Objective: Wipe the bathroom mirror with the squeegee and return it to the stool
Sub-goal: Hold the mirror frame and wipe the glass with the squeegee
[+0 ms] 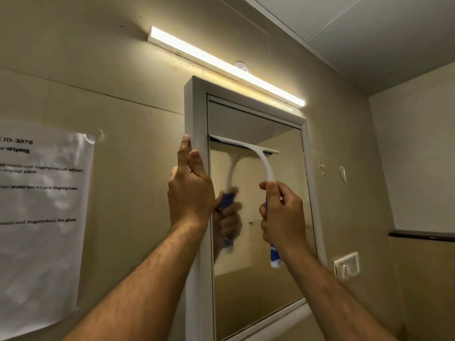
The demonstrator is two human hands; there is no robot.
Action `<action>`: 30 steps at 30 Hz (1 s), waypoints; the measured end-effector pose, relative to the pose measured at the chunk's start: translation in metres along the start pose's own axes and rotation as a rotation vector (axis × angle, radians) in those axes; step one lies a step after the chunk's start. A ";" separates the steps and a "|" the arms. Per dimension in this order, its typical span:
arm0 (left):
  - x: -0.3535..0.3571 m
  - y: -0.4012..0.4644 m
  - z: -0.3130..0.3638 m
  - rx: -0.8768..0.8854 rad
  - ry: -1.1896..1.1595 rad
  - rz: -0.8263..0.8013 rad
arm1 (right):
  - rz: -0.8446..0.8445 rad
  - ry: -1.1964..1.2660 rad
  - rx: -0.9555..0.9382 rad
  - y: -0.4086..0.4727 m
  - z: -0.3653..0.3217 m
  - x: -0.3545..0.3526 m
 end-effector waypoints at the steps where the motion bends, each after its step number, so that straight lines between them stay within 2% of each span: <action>1: -0.001 -0.001 0.000 -0.003 -0.011 0.008 | -0.001 -0.008 0.002 0.000 -0.001 -0.002; 5: -0.002 -0.002 -0.001 -0.008 -0.019 0.029 | 0.009 -0.046 0.000 0.016 -0.024 -0.004; 9: -0.003 -0.003 0.001 -0.029 -0.021 0.024 | -0.036 0.022 0.037 0.028 -0.043 -0.001; 13: -0.005 -0.004 0.001 -0.047 -0.037 0.021 | -0.077 0.037 0.074 0.008 -0.019 -0.004; 18: -0.005 -0.006 -0.006 -0.149 0.003 0.036 | -0.089 0.076 0.116 -0.025 0.019 -0.014; 26: -0.005 -0.004 -0.009 -0.182 0.081 0.005 | -0.112 0.091 0.094 0.028 -0.030 -0.008; 30: -0.005 -0.004 -0.007 -0.178 0.105 -0.006 | -0.155 0.143 0.130 0.021 -0.020 -0.007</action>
Point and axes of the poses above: each hand's wrist, its own y-axis towards the middle knuckle, its own x-axis out of the palm, z = x × y, the point moved 7 cm from there along y, towards the middle knuckle, and after that the axes turned 9 degrees about x, right-handed, at the moved point
